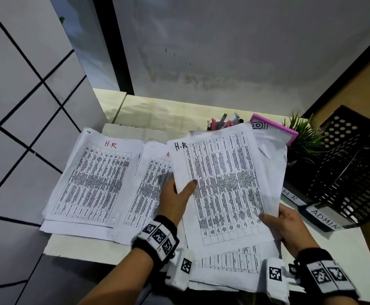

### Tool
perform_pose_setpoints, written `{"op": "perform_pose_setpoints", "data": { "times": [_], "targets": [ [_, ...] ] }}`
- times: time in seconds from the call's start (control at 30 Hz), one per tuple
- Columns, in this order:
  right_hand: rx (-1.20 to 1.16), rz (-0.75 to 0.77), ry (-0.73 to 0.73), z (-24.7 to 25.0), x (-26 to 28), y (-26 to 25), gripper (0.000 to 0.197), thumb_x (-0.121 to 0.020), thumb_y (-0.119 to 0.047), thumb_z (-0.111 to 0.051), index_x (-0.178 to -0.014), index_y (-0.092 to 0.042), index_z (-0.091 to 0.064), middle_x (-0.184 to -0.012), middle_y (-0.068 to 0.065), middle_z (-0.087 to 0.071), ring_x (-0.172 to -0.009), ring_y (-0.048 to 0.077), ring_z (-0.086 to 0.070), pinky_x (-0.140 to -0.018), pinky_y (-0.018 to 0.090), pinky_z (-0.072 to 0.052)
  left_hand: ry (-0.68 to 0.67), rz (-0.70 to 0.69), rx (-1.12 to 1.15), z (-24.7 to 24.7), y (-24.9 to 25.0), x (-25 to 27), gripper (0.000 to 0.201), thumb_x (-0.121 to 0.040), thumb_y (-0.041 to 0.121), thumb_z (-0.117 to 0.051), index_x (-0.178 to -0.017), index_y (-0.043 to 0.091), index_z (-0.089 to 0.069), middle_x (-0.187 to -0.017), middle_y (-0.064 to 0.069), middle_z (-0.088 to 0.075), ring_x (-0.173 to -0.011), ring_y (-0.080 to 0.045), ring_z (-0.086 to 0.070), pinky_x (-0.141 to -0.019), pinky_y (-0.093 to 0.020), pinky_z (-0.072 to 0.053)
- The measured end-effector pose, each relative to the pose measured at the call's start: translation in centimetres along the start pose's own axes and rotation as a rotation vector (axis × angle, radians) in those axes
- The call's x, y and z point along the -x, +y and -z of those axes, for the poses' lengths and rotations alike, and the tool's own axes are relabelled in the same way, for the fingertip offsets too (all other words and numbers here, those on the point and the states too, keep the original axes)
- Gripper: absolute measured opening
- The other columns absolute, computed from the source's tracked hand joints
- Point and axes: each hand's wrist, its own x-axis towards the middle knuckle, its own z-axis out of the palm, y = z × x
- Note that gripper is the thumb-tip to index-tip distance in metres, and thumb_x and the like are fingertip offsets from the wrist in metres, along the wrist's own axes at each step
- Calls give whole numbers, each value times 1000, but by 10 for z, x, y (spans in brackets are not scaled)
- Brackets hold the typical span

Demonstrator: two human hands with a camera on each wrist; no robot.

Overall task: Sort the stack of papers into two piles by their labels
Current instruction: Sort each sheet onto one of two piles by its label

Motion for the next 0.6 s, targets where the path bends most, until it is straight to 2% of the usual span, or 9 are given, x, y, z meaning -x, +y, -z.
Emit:
{"op": "perform_pose_setpoints", "data": {
  "times": [0.1,0.2,0.23,0.27,0.33,0.4,0.47,0.53,0.6],
  "targets": [
    [26,8,28,-2,1,7,22,-77,10,-65,-98,6,-67,-88,24,-73,-68,25,-70,-62,32,-58,155,-59,-39,4,7,-9,22,-82,23,-74,-102,19,-64,-98,0,-72,-90,-19,-68,-80,-40,-57],
    [38,18,9,-4,1,12,42,-60,-15,-84,-96,2,-69,-88,24,-73,-74,29,-69,-74,40,-56,265,-150,-117,8,19,-17,17,-80,16,-76,-94,14,-67,-90,-2,-71,-84,-20,-68,-72,-29,-56],
    [39,8,9,-5,1,13,48,-56,-19,-86,-96,2,-69,-88,23,-73,-73,28,-70,-72,39,-57,277,-175,-116,8,23,-17,14,-79,13,-76,-92,14,-69,-86,-2,-72,-80,-18,-68,-68,-25,-55],
    [15,3,13,-7,1,13,41,-62,-14,-83,-96,3,-68,-88,23,-73,-70,26,-71,-68,36,-58,273,-190,-90,7,27,-15,13,-79,9,-75,-91,14,-71,-84,-1,-72,-77,-15,-67,-67,-22,-53],
    [-43,0,20,-9,3,13,25,-74,-1,-75,-97,4,-67,-87,21,-73,-67,23,-71,-61,30,-58,230,-225,-24,4,34,-8,16,-80,1,-72,-92,10,-74,-83,1,-73,-75,-8,-66,-69,-17,-52],
    [-32,-4,19,-6,1,15,53,-58,-21,-89,-100,3,-67,-92,23,-73,-75,30,-71,-68,37,-61,144,-288,13,4,39,2,24,-79,-7,-69,-92,12,-76,-83,7,-74,-76,-5,-68,-73,-16,-53],
    [-37,-20,28,-4,2,15,64,-48,-24,-88,-102,2,-67,-99,26,-72,-82,37,-70,-76,46,-58,-7,-395,-43,8,40,13,29,-79,-8,-68,-92,16,-76,-85,10,-75,-81,-8,-71,-76,-21,-55],
    [-58,-28,30,-2,2,17,69,-45,-25,-90,-103,3,-66,-97,25,-73,-80,36,-71,-69,43,-60,-166,-488,-111,12,36,25,28,-80,-7,-67,-96,15,-74,-92,6,-76,-85,-16,-72,-76,-30,-59],
    [-64,-47,58,-2,3,17,53,-58,-14,-83,-104,6,-64,-90,22,-74,-72,32,-71,-59,36,-58,-251,-543,-173,15,30,33,33,-79,-9,-66,-99,16,-72,-97,6,-75,-87,-15,-72,-73,-28,-59]
  ]
}}
